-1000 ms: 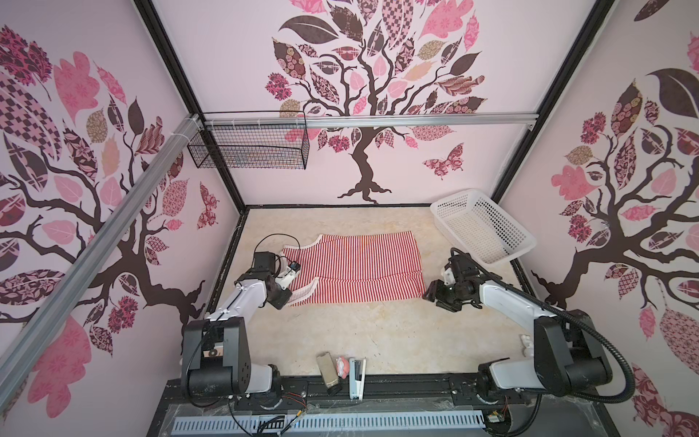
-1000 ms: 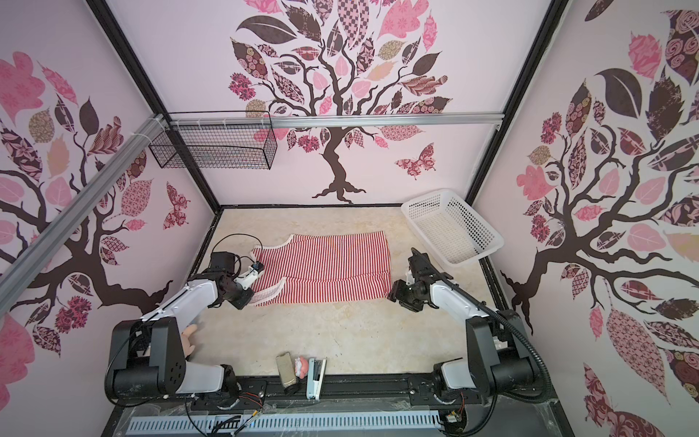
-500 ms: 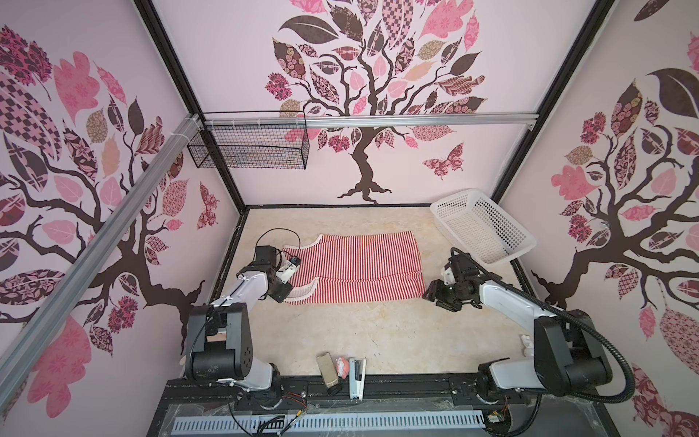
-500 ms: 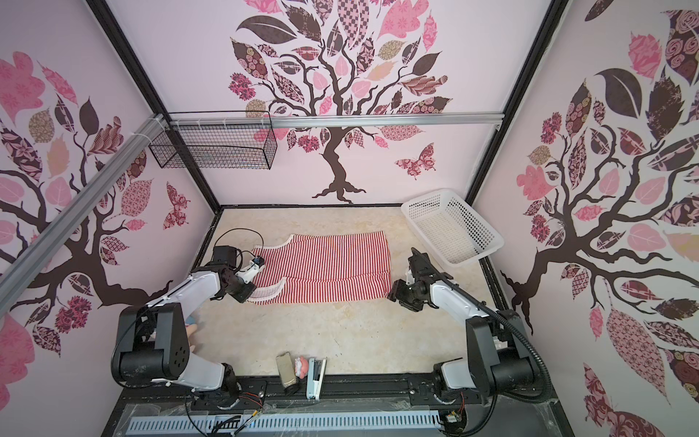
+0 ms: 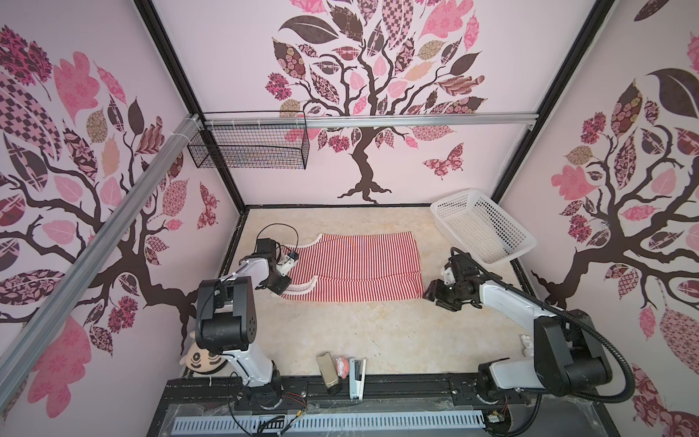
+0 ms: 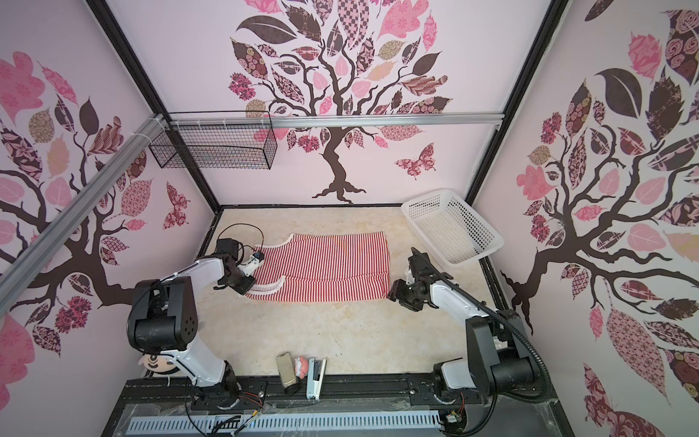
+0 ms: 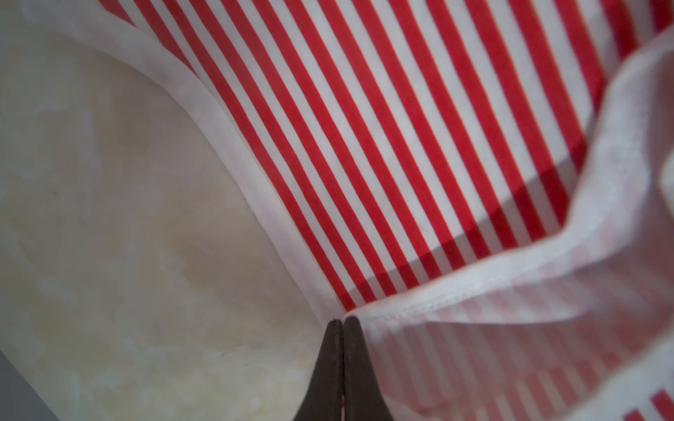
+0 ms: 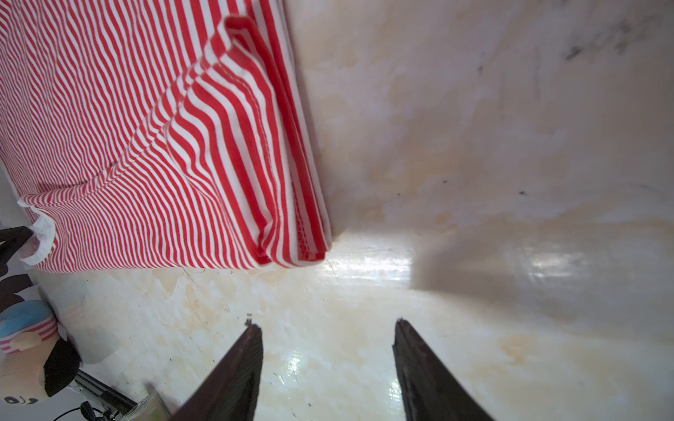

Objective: Fold and stack the tank tops

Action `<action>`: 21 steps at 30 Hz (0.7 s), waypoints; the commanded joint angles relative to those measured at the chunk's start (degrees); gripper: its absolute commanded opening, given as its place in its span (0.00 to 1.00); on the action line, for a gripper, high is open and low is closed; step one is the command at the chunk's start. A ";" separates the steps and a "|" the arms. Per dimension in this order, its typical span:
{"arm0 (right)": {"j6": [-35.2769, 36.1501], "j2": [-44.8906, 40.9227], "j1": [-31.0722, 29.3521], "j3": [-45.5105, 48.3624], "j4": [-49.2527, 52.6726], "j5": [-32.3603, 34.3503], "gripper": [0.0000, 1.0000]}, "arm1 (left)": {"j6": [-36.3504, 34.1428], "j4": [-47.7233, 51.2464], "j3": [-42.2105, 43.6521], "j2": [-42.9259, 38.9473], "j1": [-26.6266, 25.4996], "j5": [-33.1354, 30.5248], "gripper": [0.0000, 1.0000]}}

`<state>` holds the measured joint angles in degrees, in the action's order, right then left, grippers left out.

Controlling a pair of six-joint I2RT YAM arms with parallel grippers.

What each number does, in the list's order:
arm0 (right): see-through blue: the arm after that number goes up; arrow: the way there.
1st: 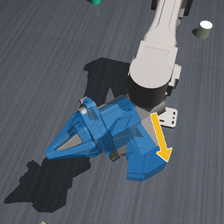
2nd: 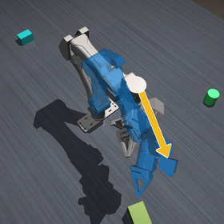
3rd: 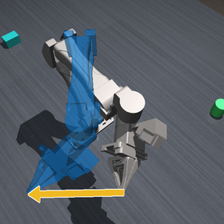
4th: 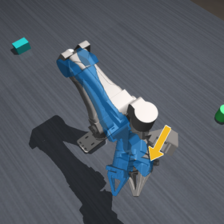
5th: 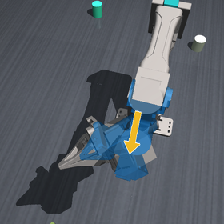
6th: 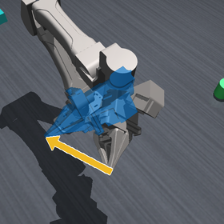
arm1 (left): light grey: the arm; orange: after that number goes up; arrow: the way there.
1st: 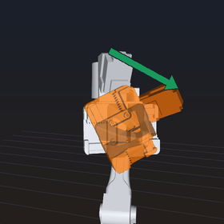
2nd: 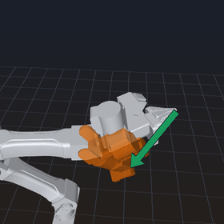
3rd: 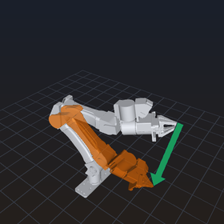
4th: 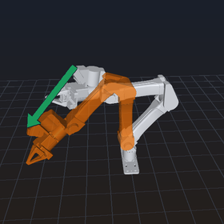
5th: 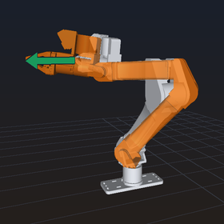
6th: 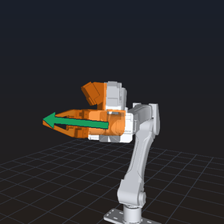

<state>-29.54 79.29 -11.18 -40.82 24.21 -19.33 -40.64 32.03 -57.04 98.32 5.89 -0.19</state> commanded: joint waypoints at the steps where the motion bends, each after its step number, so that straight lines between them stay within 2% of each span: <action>1: 0.10 0.83 -0.16 -0.40 0.49 0.16 0.61 | -0.57 -0.21 -1.41 1.15 0.92 -2.14 0.03; 6: 0.19 0.91 -0.16 -0.41 0.49 -0.07 0.61 | 0.57 -2.05 -0.65 0.55 1.13 -3.19 0.17; 12: 0.29 0.33 -0.24 -0.41 0.75 -0.44 0.61 | 3.66 -3.89 -0.13 -5.70 1.50 -3.24 0.29; 16: 0.29 0.17 -0.33 -0.24 0.71 -0.66 0.61 | 4.84 -4.06 0.04 -9.96 1.51 -3.22 0.34; 21: 0.27 0.39 -0.51 0.12 0.06 -1.05 0.61 | 4.81 -1.55 0.55 -12.40 1.54 -2.01 0.34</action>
<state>-29.52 79.33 -11.35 -40.82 24.14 -19.64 -36.60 29.26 -57.21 86.61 7.11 -3.03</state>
